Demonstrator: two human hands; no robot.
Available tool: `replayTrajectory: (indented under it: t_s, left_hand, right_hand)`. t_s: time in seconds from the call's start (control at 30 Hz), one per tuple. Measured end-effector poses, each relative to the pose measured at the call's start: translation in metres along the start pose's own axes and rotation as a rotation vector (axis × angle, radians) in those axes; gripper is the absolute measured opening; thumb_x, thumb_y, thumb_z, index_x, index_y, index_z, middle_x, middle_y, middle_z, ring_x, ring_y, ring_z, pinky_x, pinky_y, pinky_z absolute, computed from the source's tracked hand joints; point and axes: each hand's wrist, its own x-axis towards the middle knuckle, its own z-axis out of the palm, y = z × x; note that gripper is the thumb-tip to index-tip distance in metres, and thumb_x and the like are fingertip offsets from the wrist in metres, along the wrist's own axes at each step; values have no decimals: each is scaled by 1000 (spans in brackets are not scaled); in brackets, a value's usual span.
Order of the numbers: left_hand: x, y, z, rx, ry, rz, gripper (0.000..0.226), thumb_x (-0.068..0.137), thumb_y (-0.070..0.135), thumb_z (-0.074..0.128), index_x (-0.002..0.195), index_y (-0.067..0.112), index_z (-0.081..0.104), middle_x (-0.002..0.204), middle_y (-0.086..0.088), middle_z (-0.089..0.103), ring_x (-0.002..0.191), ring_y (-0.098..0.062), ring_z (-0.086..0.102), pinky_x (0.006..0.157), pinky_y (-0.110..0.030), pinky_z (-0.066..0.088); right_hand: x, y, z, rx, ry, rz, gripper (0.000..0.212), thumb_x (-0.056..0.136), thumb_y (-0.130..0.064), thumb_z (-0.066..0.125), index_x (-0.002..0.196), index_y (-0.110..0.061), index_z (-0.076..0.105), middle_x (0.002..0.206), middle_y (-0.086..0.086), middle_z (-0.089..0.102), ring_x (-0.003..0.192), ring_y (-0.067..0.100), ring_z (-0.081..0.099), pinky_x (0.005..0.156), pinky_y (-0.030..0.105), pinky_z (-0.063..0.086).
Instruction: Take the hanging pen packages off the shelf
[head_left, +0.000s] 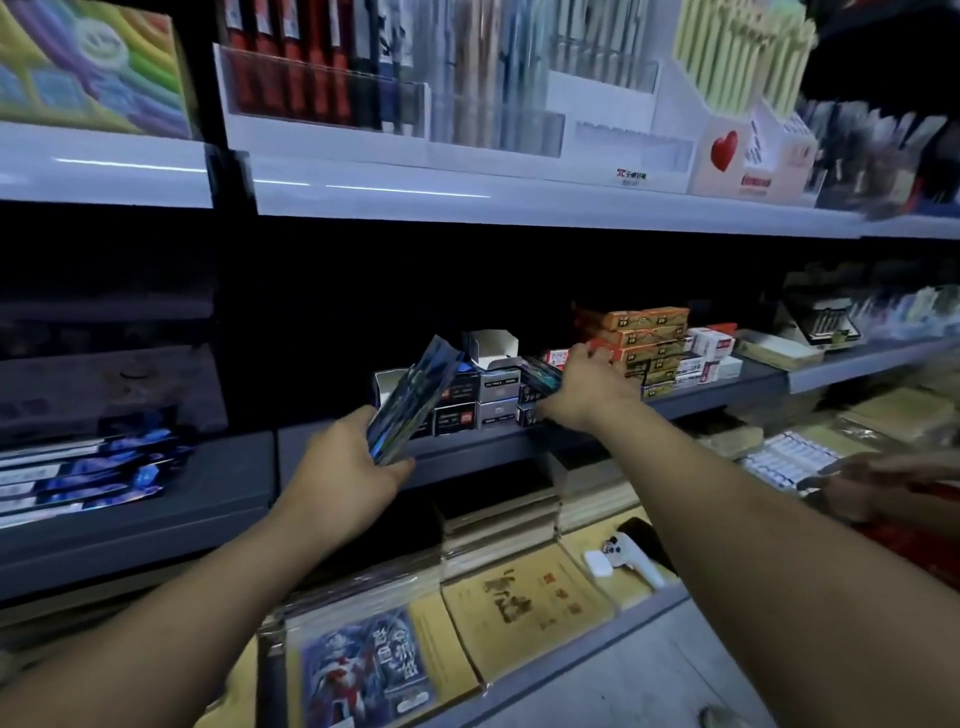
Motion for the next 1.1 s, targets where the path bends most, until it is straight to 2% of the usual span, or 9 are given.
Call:
replayTrajectory:
  t_s: [0.1,0.17,0.3,0.47,0.53,0.67,0.87,1.0,1.1]
  left_hand:
    - [7,1,6,25,-25,19,20,84,22,76,83,23,56,75,-4,65,68,-18,65,56,-29,47]
    - [10,1,7,51,-36,25,17,84,23,76,88,24,59,79,-2,68,70,-16,66,59,-30,52]
    - [11,1,10,51,-46,23,17,85,24,76,86,26,59,78,-2,68,69,-17,67,55,-28,50]
    - [8,-1,12,35,-44,3,18,85,25,76,82,21,59,74,-6,67,65,-19,65,48,-20,40]
    - [4,0,11,25,-44,-4,19,85,25,77,81,19,59,72,-6,66,62,-18,62,49,-23,41]
    - [-8,2,2,-44,-32,-46,17,85,23,77,81,17,61,71,-7,67,60,-18,59,53,-26,41]
    - [-38,-4,-23,-242,-30,-154,19,85,22,79,81,13,64,53,-2,58,46,-20,56,51,-28,44]
    - [-56,-10,-40,-399,-3,-219,18,87,16,78,83,7,63,52,-5,55,43,-22,54,52,-32,47]
    - [-70,-14,-47,-559,-17,-275,19,88,12,77,82,7,59,47,-3,46,38,-19,45,53,-35,44]
  right_hand:
    - [30,-8,-1,-4,-102,34,92,83,-50,75,151,-8,29,151,19,36,131,43,48,105,52,46]
    - [44,-14,0,-54,-116,41,87,87,-48,70,151,-8,28,150,21,36,128,43,50,104,49,48]
    - [53,-24,8,-209,-142,37,71,97,-38,58,152,-6,27,149,22,32,129,44,49,101,49,45]
    - [52,-19,18,-244,-53,-3,40,102,-17,49,137,-2,40,136,18,50,128,39,52,93,45,44]
    - [46,-10,14,-155,-33,13,40,102,-17,52,137,-2,41,135,16,55,126,39,55,88,43,44]
    - [23,17,-6,-149,98,38,45,103,-14,49,142,1,34,138,20,56,124,42,58,90,45,46]
    - [-23,59,-40,-99,235,9,33,100,-9,47,131,-5,38,113,20,66,100,42,64,73,42,41]
    - [-59,73,-66,-48,378,-35,20,102,-11,42,121,-5,39,90,17,63,69,33,53,61,40,40]
    - [-85,68,-82,49,438,-123,7,102,-12,41,107,-8,38,80,15,56,66,35,50,58,41,39]
